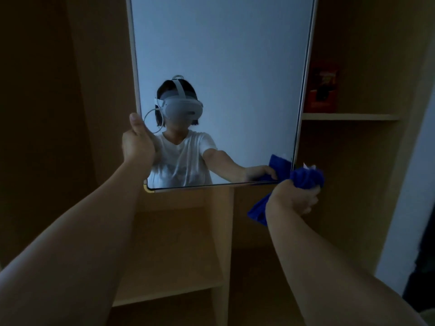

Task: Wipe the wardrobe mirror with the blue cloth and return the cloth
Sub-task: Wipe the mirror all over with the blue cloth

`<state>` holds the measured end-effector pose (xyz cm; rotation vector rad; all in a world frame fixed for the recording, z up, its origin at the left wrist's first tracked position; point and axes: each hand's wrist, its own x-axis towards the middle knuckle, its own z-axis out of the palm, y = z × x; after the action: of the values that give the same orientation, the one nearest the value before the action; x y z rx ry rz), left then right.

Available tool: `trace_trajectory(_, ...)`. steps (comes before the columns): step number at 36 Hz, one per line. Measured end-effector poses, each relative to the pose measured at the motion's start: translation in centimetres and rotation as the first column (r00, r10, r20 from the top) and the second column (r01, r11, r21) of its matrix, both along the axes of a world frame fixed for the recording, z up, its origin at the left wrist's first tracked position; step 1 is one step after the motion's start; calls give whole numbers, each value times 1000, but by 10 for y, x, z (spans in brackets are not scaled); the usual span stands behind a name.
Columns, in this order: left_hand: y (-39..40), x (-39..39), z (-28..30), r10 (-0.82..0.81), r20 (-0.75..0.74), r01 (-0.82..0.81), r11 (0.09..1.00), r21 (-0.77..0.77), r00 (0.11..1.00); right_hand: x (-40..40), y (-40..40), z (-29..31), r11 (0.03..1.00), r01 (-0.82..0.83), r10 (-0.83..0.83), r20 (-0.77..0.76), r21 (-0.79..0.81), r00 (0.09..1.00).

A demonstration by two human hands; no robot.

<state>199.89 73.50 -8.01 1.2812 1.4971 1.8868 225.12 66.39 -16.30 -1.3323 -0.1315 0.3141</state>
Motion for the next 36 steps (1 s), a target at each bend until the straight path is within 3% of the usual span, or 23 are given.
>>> trace_trajectory(3,6,-3,-3,19,1,-19,1000,6,1000,5,-2,1,965,206,-122,416,-163,901)
trace_trajectory(6,5,0,-1,-1,66,1,1000,0,998,-9,1,-5,953,251,-70,684,-169,726)
trace_trajectory(9,4,1,2,-7,115,7,1000,-1,993,-34,6,-13,963,208,-5,757,-173,654)
trace_trajectory(12,-1,0,1,-41,76,40,999,22,996,-64,11,-18,980,153,3,778,-128,629)
trace_trajectory(15,-3,1,0,-69,55,68,997,24,996,-91,15,-19,990,83,50,839,-112,543)
trace_trajectory(22,-2,-2,1,-110,3,110,994,25,994,-117,11,-28,998,24,62,995,-64,74)
trace_trajectory(24,-1,-4,3,-126,-5,126,992,6,992,-109,12,-33,996,32,85,992,-88,92)
trace_trajectory(28,-1,-12,7,-154,-25,152,986,-65,988,-93,13,-38,983,81,128,931,-165,343)
trace_trajectory(30,-3,-13,9,-174,-53,169,982,-86,983,-92,13,-39,980,117,119,941,-164,318)
trace_trajectory(32,-5,-12,11,-194,-80,185,976,-117,978,-98,13,-42,984,129,98,982,-119,160)
trace_trajectory(36,-5,-14,14,-208,-56,197,966,-165,976,-133,13,-51,998,5,61,939,-63,-340)
